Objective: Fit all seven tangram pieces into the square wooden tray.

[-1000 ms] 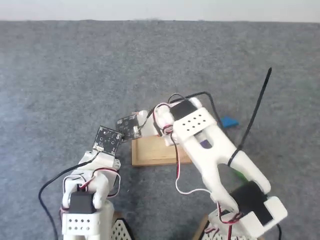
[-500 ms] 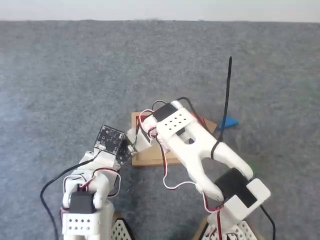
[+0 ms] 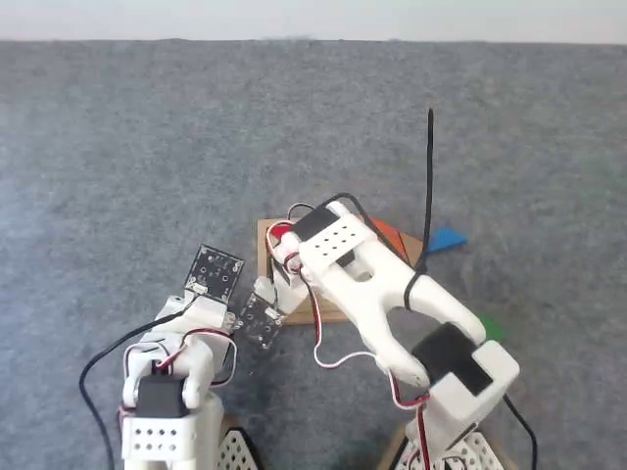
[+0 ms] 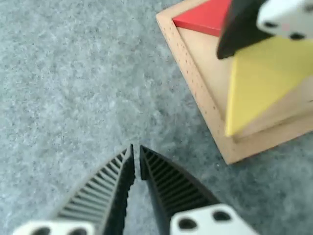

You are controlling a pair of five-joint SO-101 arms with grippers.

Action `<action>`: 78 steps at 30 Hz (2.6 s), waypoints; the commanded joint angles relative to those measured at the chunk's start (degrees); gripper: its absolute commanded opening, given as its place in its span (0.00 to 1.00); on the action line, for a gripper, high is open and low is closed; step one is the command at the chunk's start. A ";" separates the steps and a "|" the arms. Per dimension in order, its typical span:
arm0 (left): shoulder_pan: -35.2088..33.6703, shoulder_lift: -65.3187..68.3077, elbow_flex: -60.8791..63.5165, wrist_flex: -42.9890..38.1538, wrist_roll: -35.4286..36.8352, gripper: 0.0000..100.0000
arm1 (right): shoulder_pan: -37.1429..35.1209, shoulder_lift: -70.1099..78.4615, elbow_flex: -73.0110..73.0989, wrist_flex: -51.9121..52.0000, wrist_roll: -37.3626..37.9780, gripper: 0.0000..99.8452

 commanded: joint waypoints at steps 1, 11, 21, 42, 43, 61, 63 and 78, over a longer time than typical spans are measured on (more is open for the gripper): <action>-0.26 -1.32 -0.40 0.26 -0.53 0.02 | -0.66 1.36 -3.60 -0.57 5.54 0.23; -0.26 -1.32 -0.40 0.26 -0.53 0.02 | 1.80 5.41 -10.90 -0.57 4.22 0.33; -0.26 -1.32 -0.40 0.26 -0.53 0.02 | 4.97 4.70 -13.19 -0.57 -0.09 0.45; -0.26 -1.32 -0.40 0.26 -0.53 0.02 | 23.87 -18.42 -3.60 11.21 -73.14 0.40; -0.26 -1.32 -0.40 0.26 -0.53 0.02 | 22.90 -18.51 -2.90 10.51 -77.27 0.36; -0.26 -1.32 -0.40 0.26 -0.53 0.02 | 4.88 -17.98 13.98 -18.68 -115.08 0.23; -0.26 -1.32 -0.40 0.26 -0.53 0.02 | 3.91 -17.98 13.89 -19.82 -116.22 0.21; -0.26 -1.32 -0.40 0.26 -0.53 0.02 | -4.70 -16.22 14.51 -29.93 -128.70 0.05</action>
